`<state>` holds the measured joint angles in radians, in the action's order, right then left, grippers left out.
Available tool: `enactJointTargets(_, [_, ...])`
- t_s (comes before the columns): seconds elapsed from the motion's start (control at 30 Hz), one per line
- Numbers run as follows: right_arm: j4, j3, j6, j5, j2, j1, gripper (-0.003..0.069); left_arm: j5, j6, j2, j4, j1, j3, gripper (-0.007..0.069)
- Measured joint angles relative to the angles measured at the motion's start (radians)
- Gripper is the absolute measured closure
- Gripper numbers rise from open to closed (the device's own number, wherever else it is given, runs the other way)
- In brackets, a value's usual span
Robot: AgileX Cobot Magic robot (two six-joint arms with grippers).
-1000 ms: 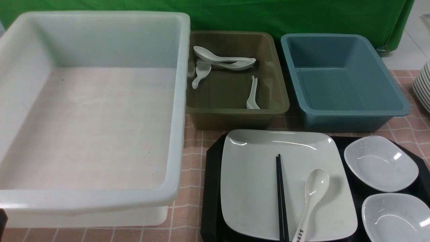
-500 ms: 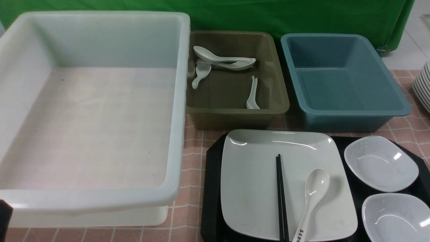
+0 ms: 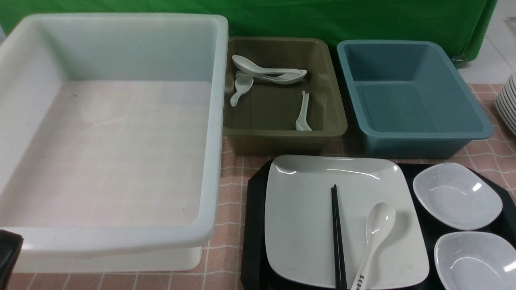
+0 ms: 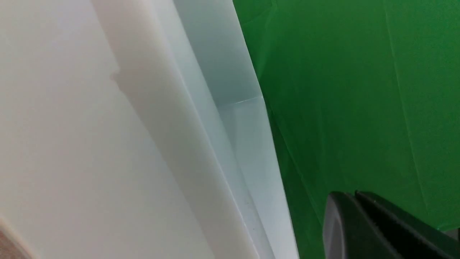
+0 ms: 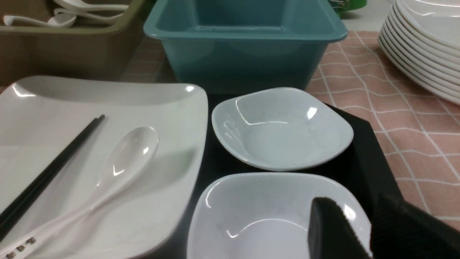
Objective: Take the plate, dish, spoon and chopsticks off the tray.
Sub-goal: Use the left arm to grab a soup spoon from the plate
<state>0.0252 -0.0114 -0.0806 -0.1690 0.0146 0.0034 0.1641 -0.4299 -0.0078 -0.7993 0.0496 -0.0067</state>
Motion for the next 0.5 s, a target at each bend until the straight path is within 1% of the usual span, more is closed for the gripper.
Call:
enactJointTargets(0.03, [-0.003,0.0,0.004,0.005,0.0,0.0,0.0412,0.015,0.022,0.0,0.0,0.0,-0.019,0.062])
enactJointTargets(0.1, [-0.048,0.005,0.091,0.042,0.0,0.0,0.0412,0.061,0.108,0.011,0.026,0.0,-0.135,0.062])
enactJointTargets(0.2, [-0.106,0.008,0.287,0.073,0.0,0.0,0.0412,0.171,0.167,0.1,0.12,0.0,-0.322,0.062])
enactJointTargets(0.23, [-0.114,0.008,0.353,0.082,0.0,0.0,0.0412,0.243,0.173,0.154,0.161,0.0,-0.39,0.062])
enactJointTargets(0.27, [-0.116,0.008,0.377,0.086,0.0,0.0,0.0412,0.259,0.175,0.178,0.17,0.0,-0.404,0.062])
enactJointTargets(0.3, [-0.121,0.008,0.429,0.095,0.0,0.0,0.0412,0.353,0.189,0.243,0.208,0.0,-0.472,0.062])
enactJointTargets(0.33, [-0.125,0.008,0.478,0.102,0.0,0.0,0.0412,0.523,0.222,0.343,0.247,0.0,-0.564,0.062])
enactJointTargets(0.37, [-0.125,0.008,0.483,0.104,0.0,0.0,0.0412,0.523,0.222,0.358,0.251,0.0,-0.576,0.062])
enactJointTargets(0.4, [-0.127,0.008,0.524,0.11,0.0,0.0,0.0412,0.729,0.298,0.495,0.276,0.0,-0.682,0.062])
enactJointTargets(0.43, [-0.127,0.008,0.529,0.111,0.0,0.0,0.0412,0.729,0.298,0.511,0.277,0.0,-0.693,0.062])
enactJointTargets(0.47, [-0.128,0.008,0.553,0.113,0.0,0.0,0.0412,0.849,0.375,0.62,0.276,0.0,-0.763,0.062])
enactJointTargets(0.5, [-0.128,0.008,0.567,0.114,0.0,0.0,0.0412,0.915,0.43,0.696,0.268,0.0,-0.806,0.062])
